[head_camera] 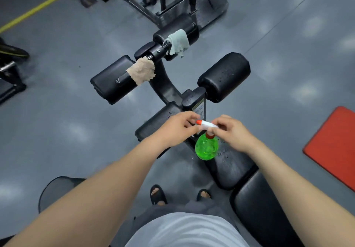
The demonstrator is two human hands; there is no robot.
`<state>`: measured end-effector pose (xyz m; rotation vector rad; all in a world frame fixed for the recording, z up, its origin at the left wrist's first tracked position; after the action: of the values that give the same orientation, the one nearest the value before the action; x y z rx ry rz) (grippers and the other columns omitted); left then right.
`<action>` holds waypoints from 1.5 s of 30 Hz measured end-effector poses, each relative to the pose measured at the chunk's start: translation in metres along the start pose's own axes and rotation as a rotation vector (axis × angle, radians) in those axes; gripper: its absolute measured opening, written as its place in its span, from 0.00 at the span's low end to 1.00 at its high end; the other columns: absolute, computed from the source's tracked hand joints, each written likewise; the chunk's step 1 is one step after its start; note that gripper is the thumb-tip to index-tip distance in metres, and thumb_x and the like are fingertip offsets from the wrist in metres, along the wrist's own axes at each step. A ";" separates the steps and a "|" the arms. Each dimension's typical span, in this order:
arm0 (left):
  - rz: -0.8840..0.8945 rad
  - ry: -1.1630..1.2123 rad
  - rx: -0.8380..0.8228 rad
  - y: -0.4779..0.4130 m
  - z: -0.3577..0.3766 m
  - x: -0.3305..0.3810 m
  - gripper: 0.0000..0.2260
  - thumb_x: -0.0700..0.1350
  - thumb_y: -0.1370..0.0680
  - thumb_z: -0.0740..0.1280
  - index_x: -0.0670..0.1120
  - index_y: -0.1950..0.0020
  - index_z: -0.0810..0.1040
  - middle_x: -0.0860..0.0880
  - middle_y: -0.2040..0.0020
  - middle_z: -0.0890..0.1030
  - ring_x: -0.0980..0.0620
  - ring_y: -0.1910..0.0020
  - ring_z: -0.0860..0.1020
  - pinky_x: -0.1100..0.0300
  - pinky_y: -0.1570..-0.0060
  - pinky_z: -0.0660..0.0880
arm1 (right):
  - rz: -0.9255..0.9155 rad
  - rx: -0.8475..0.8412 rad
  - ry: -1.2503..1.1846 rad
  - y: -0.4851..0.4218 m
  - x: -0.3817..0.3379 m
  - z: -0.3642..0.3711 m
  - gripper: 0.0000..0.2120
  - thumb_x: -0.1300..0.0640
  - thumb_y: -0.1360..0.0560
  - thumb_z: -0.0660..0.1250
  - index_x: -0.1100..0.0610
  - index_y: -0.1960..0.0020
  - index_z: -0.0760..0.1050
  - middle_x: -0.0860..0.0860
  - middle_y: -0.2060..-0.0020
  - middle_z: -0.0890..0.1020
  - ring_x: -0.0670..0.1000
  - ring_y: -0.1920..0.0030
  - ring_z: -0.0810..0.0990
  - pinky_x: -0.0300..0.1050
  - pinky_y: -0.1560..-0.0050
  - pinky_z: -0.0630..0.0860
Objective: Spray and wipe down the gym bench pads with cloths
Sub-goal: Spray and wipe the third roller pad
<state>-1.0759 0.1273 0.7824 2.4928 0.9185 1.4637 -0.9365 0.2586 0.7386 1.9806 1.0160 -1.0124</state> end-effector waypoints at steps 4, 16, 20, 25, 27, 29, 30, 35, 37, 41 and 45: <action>0.102 0.034 0.039 0.009 -0.005 0.009 0.03 0.41 0.22 0.72 0.48 0.50 0.84 0.55 0.62 0.84 0.57 0.62 0.82 0.67 0.57 0.76 | -0.017 -0.049 -0.078 0.008 -0.018 0.000 0.02 0.58 0.25 0.75 0.53 0.56 0.84 0.48 0.57 0.74 0.40 0.59 0.74 0.32 0.53 0.68; 0.134 0.160 0.206 0.014 -0.049 0.020 0.04 0.36 0.20 0.69 0.43 0.48 0.82 0.49 0.62 0.82 0.60 0.67 0.79 0.69 0.61 0.75 | 0.028 -0.173 -0.279 0.001 -0.023 0.034 0.12 0.46 0.22 0.71 0.39 0.39 0.79 0.38 0.39 0.81 0.39 0.36 0.78 0.45 0.33 0.73; 0.013 0.218 0.230 0.004 -0.059 0.005 0.07 0.41 0.19 0.70 0.51 0.44 0.80 0.47 0.53 0.84 0.53 0.57 0.84 0.60 0.50 0.81 | 0.028 -0.083 -0.220 0.000 -0.032 0.035 0.06 0.43 0.22 0.70 0.34 0.46 0.78 0.31 0.47 0.81 0.34 0.43 0.78 0.48 0.32 0.74; -0.210 -0.007 0.368 0.014 -0.076 -0.030 0.07 0.45 0.18 0.65 0.48 0.42 0.80 0.54 0.52 0.79 0.55 0.53 0.78 0.63 0.54 0.72 | 0.028 0.017 -0.204 -0.001 -0.036 0.038 0.22 0.46 0.19 0.67 0.28 0.30 0.65 0.31 0.39 0.76 0.32 0.37 0.72 0.37 0.31 0.65; -0.289 -0.049 0.364 0.026 -0.079 -0.052 0.08 0.44 0.18 0.64 0.46 0.43 0.80 0.54 0.54 0.79 0.53 0.53 0.77 0.62 0.52 0.70 | 0.084 0.029 -0.206 -0.004 -0.029 0.047 0.26 0.47 0.19 0.66 0.33 0.24 0.62 0.40 0.35 0.73 0.38 0.35 0.72 0.42 0.28 0.64; -0.361 -0.092 0.342 0.039 -0.077 -0.075 0.09 0.42 0.19 0.63 0.44 0.41 0.80 0.50 0.51 0.80 0.51 0.53 0.77 0.62 0.52 0.70 | 0.129 0.024 -0.217 -0.001 -0.028 0.055 0.28 0.50 0.20 0.67 0.35 0.23 0.62 0.41 0.38 0.72 0.42 0.37 0.73 0.45 0.27 0.66; -0.385 -0.126 0.332 0.045 -0.076 -0.087 0.10 0.42 0.19 0.63 0.44 0.40 0.79 0.48 0.48 0.80 0.49 0.51 0.78 0.61 0.51 0.71 | 0.139 0.018 -0.240 0.000 -0.029 0.059 0.29 0.51 0.20 0.68 0.35 0.23 0.63 0.39 0.39 0.72 0.42 0.37 0.74 0.45 0.28 0.67; -0.406 -0.225 0.269 0.059 -0.063 -0.122 0.20 0.49 0.17 0.64 0.45 0.26 0.71 0.43 0.31 0.72 0.44 0.33 0.72 0.56 0.33 0.67 | 0.238 -0.039 -0.247 -0.001 -0.032 0.073 0.20 0.50 0.22 0.68 0.45 0.30 0.74 0.50 0.36 0.78 0.51 0.41 0.80 0.36 0.48 0.72; -0.376 -0.214 0.260 0.060 -0.058 -0.124 0.22 0.51 0.17 0.62 0.45 0.24 0.69 0.44 0.28 0.70 0.44 0.30 0.71 0.54 0.30 0.67 | 0.291 -0.006 -0.264 0.000 -0.033 0.075 0.16 0.52 0.22 0.69 0.45 0.35 0.76 0.51 0.38 0.79 0.50 0.48 0.82 0.33 0.55 0.74; -0.365 -0.187 0.214 0.053 -0.064 -0.135 0.24 0.52 0.15 0.58 0.45 0.21 0.64 0.44 0.23 0.66 0.44 0.25 0.67 0.54 0.28 0.63 | 0.347 0.032 -0.194 0.000 -0.038 0.080 0.18 0.55 0.24 0.65 0.53 0.34 0.76 0.52 0.45 0.82 0.55 0.46 0.81 0.48 0.44 0.76; -0.353 -0.187 0.149 0.041 -0.072 -0.154 0.24 0.53 0.15 0.56 0.46 0.19 0.63 0.45 0.21 0.65 0.44 0.23 0.64 0.53 0.26 0.62 | 0.416 0.037 -0.146 0.002 -0.045 0.087 0.19 0.53 0.26 0.65 0.49 0.35 0.78 0.52 0.48 0.84 0.54 0.48 0.82 0.51 0.39 0.75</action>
<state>-1.1709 -0.0052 0.7193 2.3519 1.3850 1.0702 -0.9803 0.1714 0.7373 2.0024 0.4802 -0.9283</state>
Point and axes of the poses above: each hand's wrist, its own y-axis away from the middle knuckle, its own z-axis out of the palm, x = y × z, the point moved 5 cm from there along -y, towards the middle knuckle
